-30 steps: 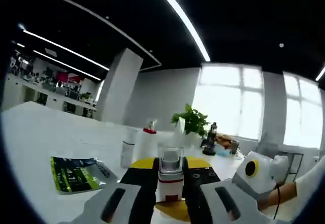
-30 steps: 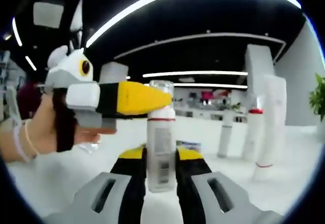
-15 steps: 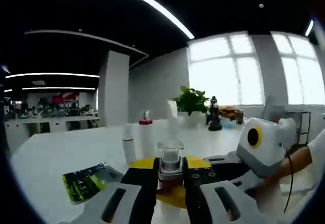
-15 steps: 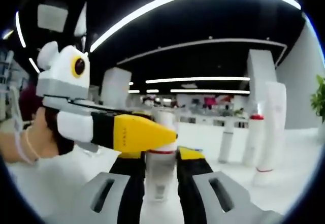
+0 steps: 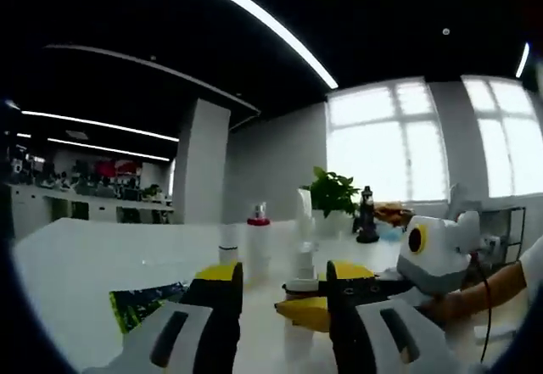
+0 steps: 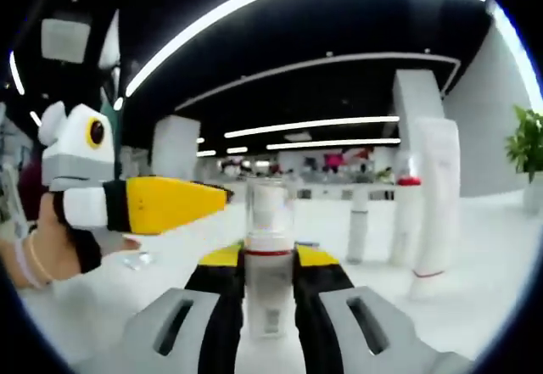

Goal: Arrange the skincare products in the storage area until every visible bottle or jar stands upright without overlapping.

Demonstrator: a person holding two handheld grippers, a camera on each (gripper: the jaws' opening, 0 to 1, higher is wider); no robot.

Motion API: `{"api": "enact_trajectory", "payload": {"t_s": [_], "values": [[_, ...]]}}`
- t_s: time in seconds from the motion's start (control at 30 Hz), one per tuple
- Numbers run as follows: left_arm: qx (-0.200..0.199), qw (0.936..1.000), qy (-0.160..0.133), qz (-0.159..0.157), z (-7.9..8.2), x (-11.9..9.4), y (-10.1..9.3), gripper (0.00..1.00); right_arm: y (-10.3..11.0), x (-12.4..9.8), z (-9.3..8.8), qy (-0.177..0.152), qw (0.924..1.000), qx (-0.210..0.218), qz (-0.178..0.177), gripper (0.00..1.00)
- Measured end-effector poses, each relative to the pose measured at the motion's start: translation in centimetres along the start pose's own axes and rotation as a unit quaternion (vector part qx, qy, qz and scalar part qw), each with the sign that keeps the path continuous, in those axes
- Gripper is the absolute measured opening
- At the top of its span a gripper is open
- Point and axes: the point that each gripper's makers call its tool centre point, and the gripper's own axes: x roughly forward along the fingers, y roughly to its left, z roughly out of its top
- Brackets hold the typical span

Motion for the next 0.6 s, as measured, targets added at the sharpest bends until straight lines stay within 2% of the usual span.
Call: {"api": "enact_trajectory", "payload": {"t_s": [0.07, 0.13, 0.17, 0.23, 0.33, 0.4, 0.47, 0.53, 0.6], "values": [[-0.003, 0.9998, 0.001, 0.019, -0.3, -0.2, 0.9, 0.42, -1.4, 0.4, 0.5, -0.013, 0.9992, 0.028, -0.025, 0.2], [-0.004, 0.9994, 0.01, 0.031, -1.0, -0.3, 1.6, 0.48, -1.9, 0.6, 0.8, -0.015, 0.9991, 0.02, -0.033, 0.2], [-0.005, 0.9991, 0.019, 0.036, -1.3, -0.4, 1.8, 0.5, -2.5, 0.7, 1.1, -0.021, 0.9984, 0.02, -0.049, 0.2], [0.004, 0.9986, 0.019, 0.049, -1.6, -0.6, 2.1, 0.5, -3.1, 1.0, 1.9, -0.032, 0.9957, 0.045, -0.075, 0.2], [0.03, 0.9971, 0.029, 0.063, -2.0, -0.5, 2.6, 0.5, -3.6, 2.4, 2.2, -0.033, 0.9947, 0.048, -0.085, 0.2], [0.022, 0.9976, 0.032, 0.058, -2.2, -0.4, 2.7, 0.5, -4.4, 3.3, 1.9, -0.026, 0.993, 0.043, -0.107, 0.2], [-0.008, 0.9981, 0.035, 0.05, -2.3, -0.4, 2.4, 0.5, -4.7, 3.7, 2.0, -0.026, 0.9916, 0.024, -0.124, 0.2], [-0.008, 0.9982, 0.032, 0.049, -2.1, -0.5, 2.5, 0.5, -5.2, 3.6, 2.3, -0.033, 0.9885, 0.018, -0.147, 0.2], [-0.006, 0.998, 0.026, 0.057, -1.9, -0.6, 2.9, 0.5, -5.8, 4.0, 2.3, -0.04, 0.9869, 0.029, -0.154, 0.2]]}}
